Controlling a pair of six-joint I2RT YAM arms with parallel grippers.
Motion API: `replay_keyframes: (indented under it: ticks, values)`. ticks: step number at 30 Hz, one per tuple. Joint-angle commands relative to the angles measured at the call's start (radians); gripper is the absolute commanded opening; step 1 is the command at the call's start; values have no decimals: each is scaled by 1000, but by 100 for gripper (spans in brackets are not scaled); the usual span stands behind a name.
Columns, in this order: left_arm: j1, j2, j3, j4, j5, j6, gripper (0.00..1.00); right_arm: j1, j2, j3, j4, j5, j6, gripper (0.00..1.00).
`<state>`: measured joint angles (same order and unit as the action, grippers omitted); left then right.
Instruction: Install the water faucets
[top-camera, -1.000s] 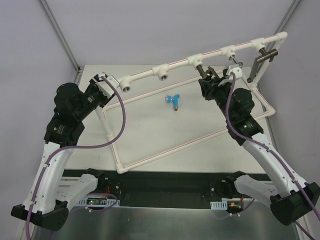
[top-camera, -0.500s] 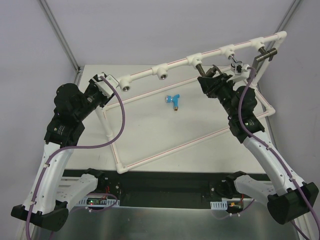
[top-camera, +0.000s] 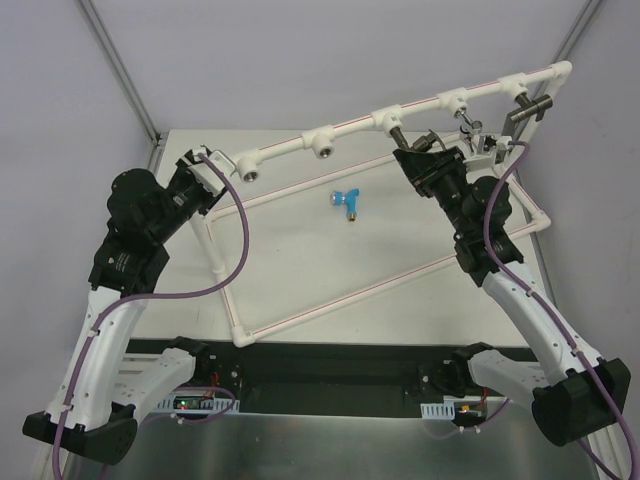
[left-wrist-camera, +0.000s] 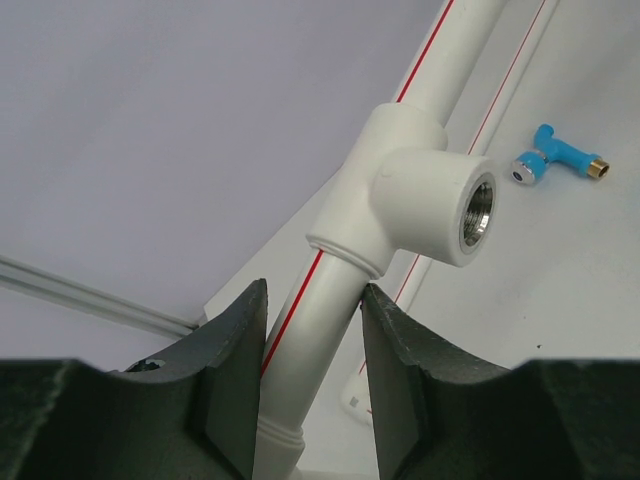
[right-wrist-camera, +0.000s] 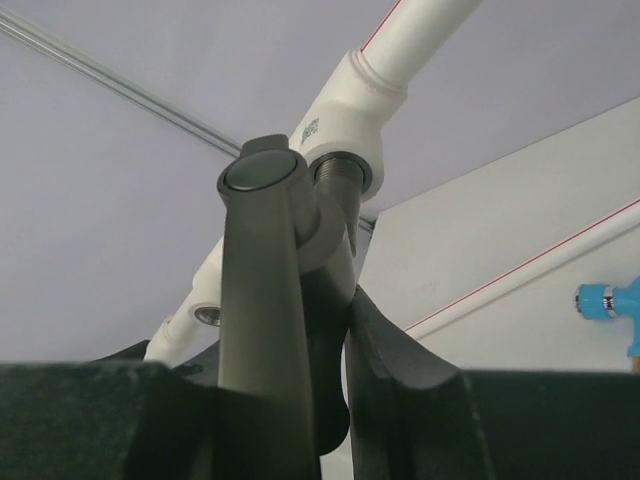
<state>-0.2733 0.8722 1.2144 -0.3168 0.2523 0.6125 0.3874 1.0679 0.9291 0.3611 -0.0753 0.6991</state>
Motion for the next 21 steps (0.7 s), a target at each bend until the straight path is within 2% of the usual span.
replay_keyframes:
  ticks: [1, 14, 19, 21]
  values:
    - [-20, -32, -32, -146, 127, -126, 0, 22, 125, -75, -54, -84, 252, 2]
    - [-20, -42, -44, -133, 157, -140, 0, 22, 92, -111, 19, -43, 514, 2]
    - [-20, -52, -41, -127, 142, -158, 0, 25, 78, -82, -7, -26, 456, 2]
    - [-20, -61, -36, -122, 114, -180, 10, 24, 67, -49, -51, -14, 378, 2]
